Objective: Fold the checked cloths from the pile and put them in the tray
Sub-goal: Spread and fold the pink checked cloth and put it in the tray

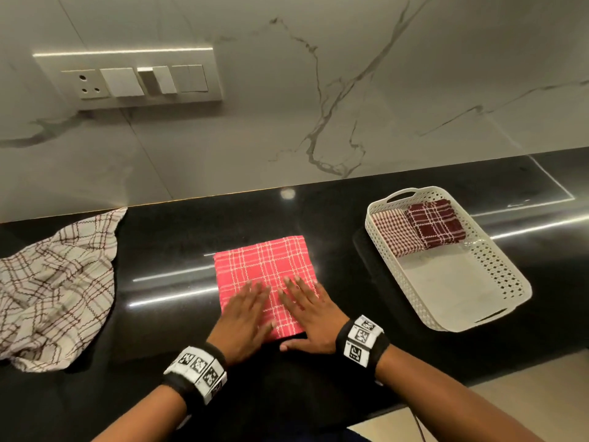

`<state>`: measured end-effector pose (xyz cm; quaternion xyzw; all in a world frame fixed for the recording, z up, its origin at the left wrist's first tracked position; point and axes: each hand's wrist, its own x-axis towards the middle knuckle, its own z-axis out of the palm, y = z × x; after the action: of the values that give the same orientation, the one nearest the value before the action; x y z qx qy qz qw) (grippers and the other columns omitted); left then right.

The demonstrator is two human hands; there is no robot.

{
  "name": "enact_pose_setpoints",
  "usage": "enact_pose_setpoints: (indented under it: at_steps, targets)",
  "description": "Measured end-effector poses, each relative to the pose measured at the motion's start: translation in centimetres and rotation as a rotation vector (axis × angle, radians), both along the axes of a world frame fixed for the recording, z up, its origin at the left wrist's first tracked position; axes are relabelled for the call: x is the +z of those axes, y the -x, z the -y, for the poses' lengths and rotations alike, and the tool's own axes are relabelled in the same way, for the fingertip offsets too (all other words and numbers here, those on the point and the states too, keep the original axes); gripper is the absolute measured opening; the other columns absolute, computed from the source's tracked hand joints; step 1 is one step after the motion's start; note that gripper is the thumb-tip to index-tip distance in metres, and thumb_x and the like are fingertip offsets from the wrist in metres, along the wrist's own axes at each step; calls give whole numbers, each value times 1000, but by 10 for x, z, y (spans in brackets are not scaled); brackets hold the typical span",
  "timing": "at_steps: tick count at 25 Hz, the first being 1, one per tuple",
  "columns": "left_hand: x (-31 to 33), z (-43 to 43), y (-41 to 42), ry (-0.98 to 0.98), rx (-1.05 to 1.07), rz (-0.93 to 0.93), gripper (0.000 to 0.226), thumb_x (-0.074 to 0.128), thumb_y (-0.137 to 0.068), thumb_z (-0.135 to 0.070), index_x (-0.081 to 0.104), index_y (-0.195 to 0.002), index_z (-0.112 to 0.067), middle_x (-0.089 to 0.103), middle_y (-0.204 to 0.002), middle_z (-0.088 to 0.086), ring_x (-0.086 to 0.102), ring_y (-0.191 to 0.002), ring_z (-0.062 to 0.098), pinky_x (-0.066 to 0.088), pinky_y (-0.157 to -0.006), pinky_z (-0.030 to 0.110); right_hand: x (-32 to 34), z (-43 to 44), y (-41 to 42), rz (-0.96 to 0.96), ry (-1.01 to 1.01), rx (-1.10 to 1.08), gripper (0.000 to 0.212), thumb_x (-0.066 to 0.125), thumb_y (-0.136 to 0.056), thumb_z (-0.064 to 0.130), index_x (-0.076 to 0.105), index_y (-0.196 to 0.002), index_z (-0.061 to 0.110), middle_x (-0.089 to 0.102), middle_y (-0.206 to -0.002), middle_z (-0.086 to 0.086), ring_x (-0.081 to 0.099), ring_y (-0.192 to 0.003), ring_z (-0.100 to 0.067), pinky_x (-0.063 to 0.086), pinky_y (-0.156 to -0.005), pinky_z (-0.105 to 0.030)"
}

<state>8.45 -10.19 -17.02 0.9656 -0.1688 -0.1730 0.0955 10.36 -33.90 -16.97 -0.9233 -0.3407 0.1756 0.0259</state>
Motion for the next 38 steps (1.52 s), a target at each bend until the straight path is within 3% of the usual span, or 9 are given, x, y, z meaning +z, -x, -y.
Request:
enact_pose_setpoints:
  at_steps: [5,9,12,16,21,24,28,35,38]
  targets:
    - [-3,0,25,-127,-53,-22,93,29,-88,-76,-13,-155,-27,-23,-161,-1,-16,-150,22,-2,-121,43,7,-2,14,-15,89,-40,93,30,-92,74,-9,-158,23,-17,-166,-7,-16,-153,-26,-16,-118,-54]
    - [12,11,3,-172,22,36,65,49,-96,-26,19,-153,-15,17,-162,8,21,-147,29,26,-117,46,22,-22,9,52,93,3,75,48,-96,45,20,-156,9,22,-162,-17,20,-150,-32,-1,-121,-54]
    - [22,6,-7,-27,0,60,44,56,-88,-10,44,-131,-13,48,-141,10,48,-126,29,44,-99,39,32,-32,3,63,106,-28,78,59,-87,44,32,-149,5,40,-150,-17,37,-138,-33,13,-121,-52]
    - [25,-28,9,291,198,75,25,60,-87,-16,61,-112,-19,71,-105,5,66,-95,28,50,-79,33,33,-39,16,77,61,-145,71,58,-86,48,36,-143,11,50,-138,-10,47,-128,-31,15,-118,-58]
    - [18,-58,52,513,263,42,17,64,-94,-25,67,-110,-28,71,-94,-14,67,-84,4,49,-77,21,35,-14,35,52,-144,-237,35,55,-85,15,58,-119,13,65,-118,-9,56,-115,-29,25,-115,-38]
    - [25,-63,60,673,307,13,22,70,-89,-30,63,-101,-47,69,-93,-28,66,-91,-7,49,-80,10,46,17,38,-72,-434,-296,31,57,-87,5,67,-116,11,70,-111,-8,63,-104,-25,44,-99,-32]
    - [35,-54,54,869,366,-28,13,67,-91,-35,63,-100,-42,70,-99,-24,68,-93,-3,49,-80,8,52,38,28,-64,-707,-387,19,65,-89,5,74,-103,14,74,-90,3,69,-79,-14,54,-77,-31]
    - [27,-37,-6,668,581,-40,11,50,-100,-41,54,-97,-31,60,-89,-19,58,-73,-5,40,-57,8,41,22,-25,-362,-660,-654,25,51,-103,32,68,-105,14,72,-101,-5,68,-94,-19,53,-88,-37]
    - [15,-38,-15,567,628,-50,24,50,-100,-40,58,-106,-18,64,-93,-8,59,-77,7,42,-65,19,33,19,-34,-352,-604,-640,23,48,-103,37,65,-97,22,71,-98,0,67,-89,-14,52,-83,-32]
